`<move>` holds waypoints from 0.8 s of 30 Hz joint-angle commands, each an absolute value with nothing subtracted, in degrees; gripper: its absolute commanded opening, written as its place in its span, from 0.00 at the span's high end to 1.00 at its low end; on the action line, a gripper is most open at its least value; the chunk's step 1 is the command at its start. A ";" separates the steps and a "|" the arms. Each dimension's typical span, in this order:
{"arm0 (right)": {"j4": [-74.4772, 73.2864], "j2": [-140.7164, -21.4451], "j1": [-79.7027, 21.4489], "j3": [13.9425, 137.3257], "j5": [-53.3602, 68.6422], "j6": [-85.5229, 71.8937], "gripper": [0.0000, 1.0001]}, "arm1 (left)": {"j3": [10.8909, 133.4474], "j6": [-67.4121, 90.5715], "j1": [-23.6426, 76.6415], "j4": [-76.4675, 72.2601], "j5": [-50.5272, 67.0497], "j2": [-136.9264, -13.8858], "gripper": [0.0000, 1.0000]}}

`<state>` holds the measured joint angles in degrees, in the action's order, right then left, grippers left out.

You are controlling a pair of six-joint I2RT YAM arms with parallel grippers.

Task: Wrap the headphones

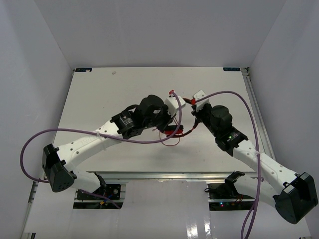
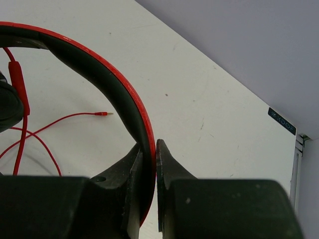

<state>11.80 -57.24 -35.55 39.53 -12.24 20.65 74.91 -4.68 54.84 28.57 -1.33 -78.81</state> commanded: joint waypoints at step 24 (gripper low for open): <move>-11.05 -52.84 -34.01 52.89 20.71 15.42 0.92 | 63.16 -3.45 35.12 17.29 2.71 -68.51 0.96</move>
<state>-5.99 -55.02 -35.34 45.56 7.62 20.64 66.95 -6.41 42.17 24.37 -1.83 -73.80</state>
